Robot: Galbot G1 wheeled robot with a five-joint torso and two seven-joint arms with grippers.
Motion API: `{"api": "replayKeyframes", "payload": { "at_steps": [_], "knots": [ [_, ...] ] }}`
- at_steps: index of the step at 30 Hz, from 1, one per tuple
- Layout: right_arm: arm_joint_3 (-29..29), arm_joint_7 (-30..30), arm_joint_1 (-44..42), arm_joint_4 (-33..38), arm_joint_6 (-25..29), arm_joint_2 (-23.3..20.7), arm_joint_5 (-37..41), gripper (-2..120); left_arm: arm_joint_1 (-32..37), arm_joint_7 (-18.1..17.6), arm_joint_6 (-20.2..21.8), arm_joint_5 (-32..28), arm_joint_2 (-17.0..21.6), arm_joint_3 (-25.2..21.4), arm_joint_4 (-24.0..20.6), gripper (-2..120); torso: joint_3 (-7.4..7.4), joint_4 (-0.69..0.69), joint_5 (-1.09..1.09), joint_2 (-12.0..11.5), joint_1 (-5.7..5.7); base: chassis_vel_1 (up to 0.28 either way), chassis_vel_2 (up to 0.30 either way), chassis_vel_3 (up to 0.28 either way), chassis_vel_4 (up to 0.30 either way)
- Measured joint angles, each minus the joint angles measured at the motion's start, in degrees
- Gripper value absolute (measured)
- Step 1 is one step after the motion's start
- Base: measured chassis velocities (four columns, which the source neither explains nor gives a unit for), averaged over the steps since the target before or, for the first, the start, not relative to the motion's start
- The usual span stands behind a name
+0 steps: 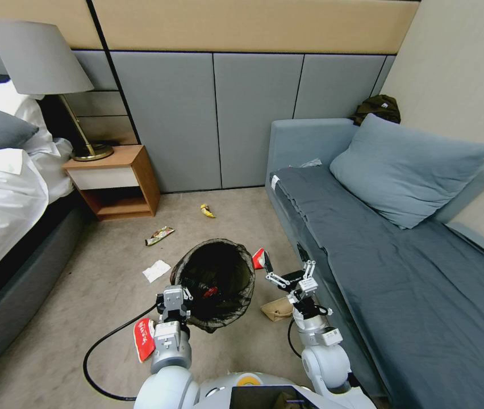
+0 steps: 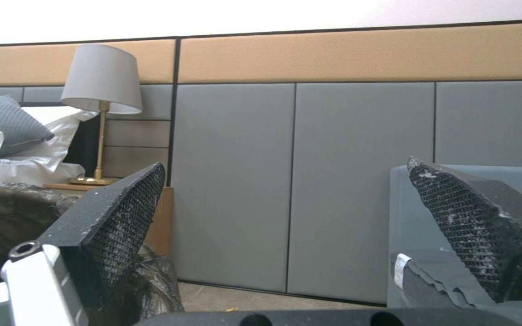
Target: Pick up the trash bin, then pick up the garbage from the floor and place it into the trash bin.
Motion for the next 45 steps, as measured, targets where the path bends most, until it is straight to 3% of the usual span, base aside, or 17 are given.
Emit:
{"api": "replayKeyframes", "payload": {
  "at_steps": [9, 17, 23, 29, 37, 45],
  "knots": [
    [1.2, -0.7, 0.3, -0.4, 1.0, -2.3, 0.2, 100, 0.0, 0.0, -0.1, 0.0, 0.2, 0.1, 0.0, 0, 0.00, 0.00, 0.00, 0.0, 0.00, 0.000, 0.000, 0.000, 0.000],
    [5.7, -0.9, 1.9, -3.2, 0.3, -9.7, -3.3, 100, -0.2, 0.0, -0.1, -0.2, 0.3, 0.0, 0.0, 0, 0.00, 0.00, 0.00, 0.0, 0.00, 0.000, 0.000, 0.000, 0.000],
    [8.8, -1.6, 2.7, -5.9, -10.4, -15.0, -14.1, 100, -0.3, 0.0, -0.1, -0.4, 0.3, -0.4, -0.3, 0, 0.00, -0.01, 0.00, 0.0, 0.00, 0.000, 0.000, 0.000, 0.000],
    [9.2, -2.6, 3.8, -8.5, -15.3, -15.5, -22.2, 100, -0.3, 0.0, -0.1, -0.4, 0.3, -0.4, -0.3, 0, 0.00, 0.00, 0.01, 0.0, 0.00, 0.000, 0.000, 0.000, 0.000],
    [9.3, -10.4, 3.9, -11.5, -17.0, -19.2, -23.9, 100, -0.5, 0.0, -0.1, -0.4, 0.2, -0.1, -0.2, 0, 0.00, 0.00, 0.00, 0.0, 0.00, 0.000, 0.000, 0.000, 0.000],
    [10.5, -21.3, 4.9, -17.1, -13.9, -23.6, -26.1, 100, -1.0, 0.0, 0.0, -0.4, 0.2, 0.4, 0.2, 0, 0.00, 0.00, 0.00, 0.0, 0.00, 0.000, 0.000, 0.000, 0.000]
  ]
}}
